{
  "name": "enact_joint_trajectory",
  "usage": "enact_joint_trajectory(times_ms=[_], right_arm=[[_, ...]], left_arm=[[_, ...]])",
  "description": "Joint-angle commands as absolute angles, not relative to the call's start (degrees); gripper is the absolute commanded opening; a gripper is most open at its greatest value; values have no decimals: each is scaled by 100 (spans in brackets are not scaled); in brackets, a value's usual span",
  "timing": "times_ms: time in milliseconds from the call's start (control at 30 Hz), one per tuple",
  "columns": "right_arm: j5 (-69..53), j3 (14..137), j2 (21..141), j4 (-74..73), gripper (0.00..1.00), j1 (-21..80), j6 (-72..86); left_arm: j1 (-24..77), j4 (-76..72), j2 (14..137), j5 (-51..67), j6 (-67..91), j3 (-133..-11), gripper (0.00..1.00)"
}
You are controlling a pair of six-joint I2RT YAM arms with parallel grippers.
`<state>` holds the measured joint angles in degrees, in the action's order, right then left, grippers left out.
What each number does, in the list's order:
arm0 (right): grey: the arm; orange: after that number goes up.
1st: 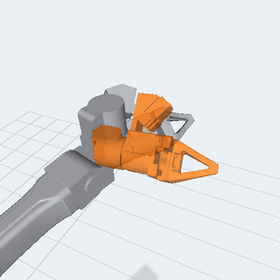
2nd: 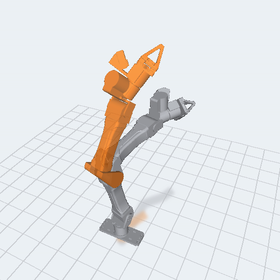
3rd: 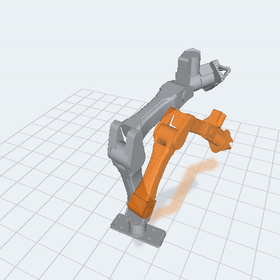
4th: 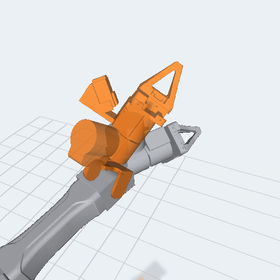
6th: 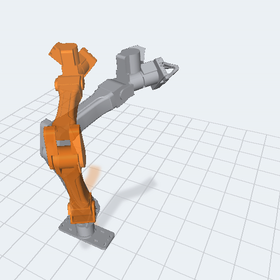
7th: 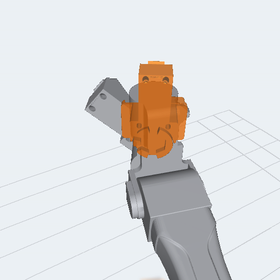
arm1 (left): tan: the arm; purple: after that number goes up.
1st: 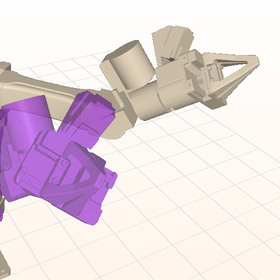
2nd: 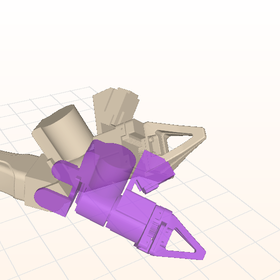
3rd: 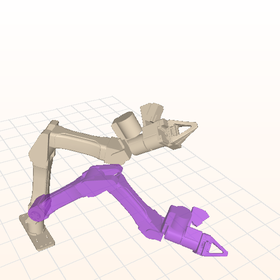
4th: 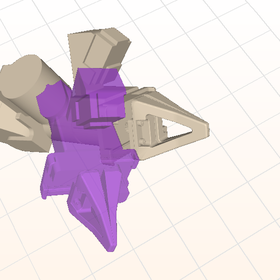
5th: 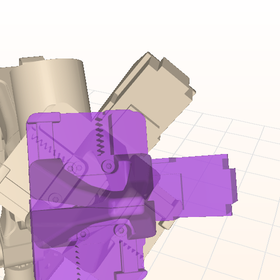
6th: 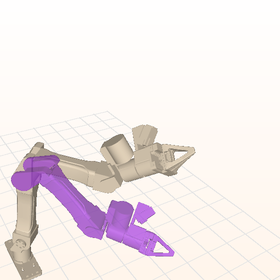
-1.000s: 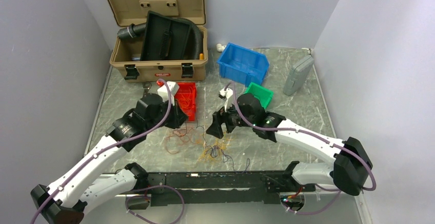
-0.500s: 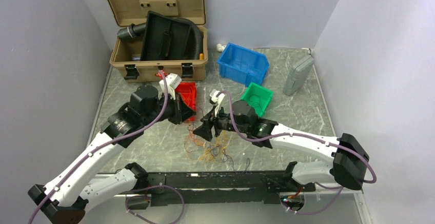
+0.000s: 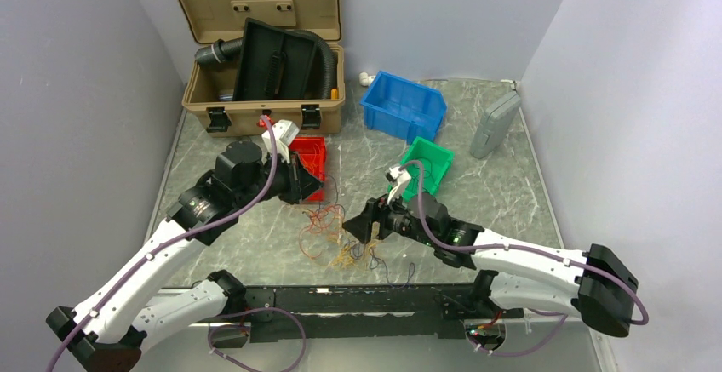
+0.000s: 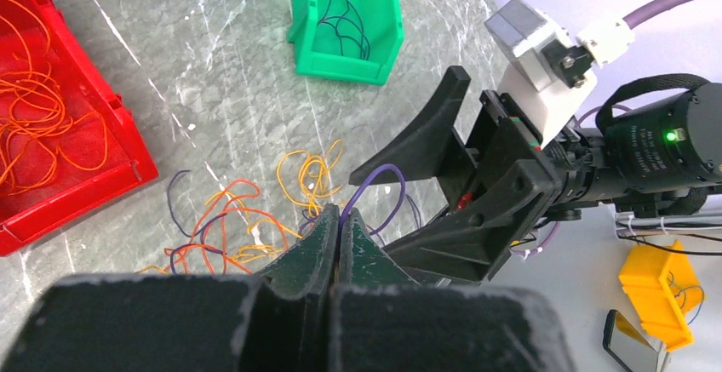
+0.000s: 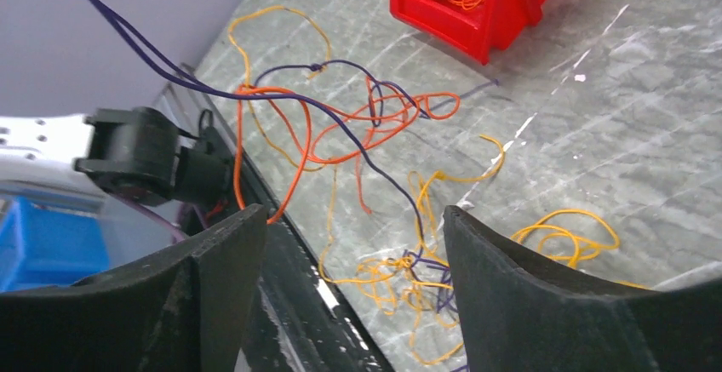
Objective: Untangle the cables
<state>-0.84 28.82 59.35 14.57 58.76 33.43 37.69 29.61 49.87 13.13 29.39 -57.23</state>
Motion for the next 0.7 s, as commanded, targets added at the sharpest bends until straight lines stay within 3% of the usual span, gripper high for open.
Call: enact_joint_trajectory(times_ms=[0,333,533,667], right_arm=[[-37,2803,5741,2016,74,5930,4111],[-345,3363,6637,2525,46,6139,4438],[55,3573,7076,2133,0,6270,4556],[1220,3203,6768,1012,0,6258,5371]], left_arm=[[3767,2709,4951,1205,2984,-5779,0],[3768,2682,4926,1183,3067,-5734,0],[3762,2983,4998,794,2916,-6018,0],[3687,3691,5097,-623,2578,-6945,0]])
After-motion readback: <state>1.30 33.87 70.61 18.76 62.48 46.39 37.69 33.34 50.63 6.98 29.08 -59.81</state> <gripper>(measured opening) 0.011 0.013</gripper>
